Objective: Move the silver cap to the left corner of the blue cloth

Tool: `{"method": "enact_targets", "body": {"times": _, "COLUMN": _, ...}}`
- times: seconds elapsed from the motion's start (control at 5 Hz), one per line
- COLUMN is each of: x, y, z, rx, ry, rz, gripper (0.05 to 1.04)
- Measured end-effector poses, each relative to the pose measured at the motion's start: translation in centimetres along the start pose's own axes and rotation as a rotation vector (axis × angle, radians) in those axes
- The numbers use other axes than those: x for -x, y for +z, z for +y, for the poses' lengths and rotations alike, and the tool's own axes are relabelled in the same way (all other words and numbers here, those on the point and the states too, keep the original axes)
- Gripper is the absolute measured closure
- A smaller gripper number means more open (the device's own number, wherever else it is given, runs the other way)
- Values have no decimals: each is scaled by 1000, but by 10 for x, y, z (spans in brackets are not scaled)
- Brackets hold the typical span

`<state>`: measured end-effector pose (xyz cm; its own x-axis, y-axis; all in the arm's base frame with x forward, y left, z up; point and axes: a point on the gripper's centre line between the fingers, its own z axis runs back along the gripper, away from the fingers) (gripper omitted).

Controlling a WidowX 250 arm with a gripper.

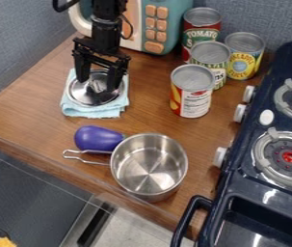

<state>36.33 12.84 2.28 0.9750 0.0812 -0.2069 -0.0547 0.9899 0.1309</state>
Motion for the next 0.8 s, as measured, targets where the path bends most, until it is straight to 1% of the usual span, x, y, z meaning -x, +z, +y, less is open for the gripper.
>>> {"method": "enact_targets", "body": {"times": 0.2, "x": -7, "y": -2, "z": 5, "rx": -1, "ry": 13, "rz": 9, "gripper": 83}}
{"method": "enact_targets", "body": {"times": 0.4, "x": -7, "y": -5, "z": 6, "rx": -18, "ry": -11, "rz": 1, "gripper": 149}}
{"method": "enact_targets", "body": {"times": 0.6, "x": -3, "y": -3, "z": 3, "rx": -31, "ry": -52, "rz": -4, "gripper": 416}}
{"method": "enact_targets", "body": {"times": 0.8, "x": 3, "y": -2, "z": 2, "rx": -40, "ry": -83, "rz": -3, "gripper": 714}}
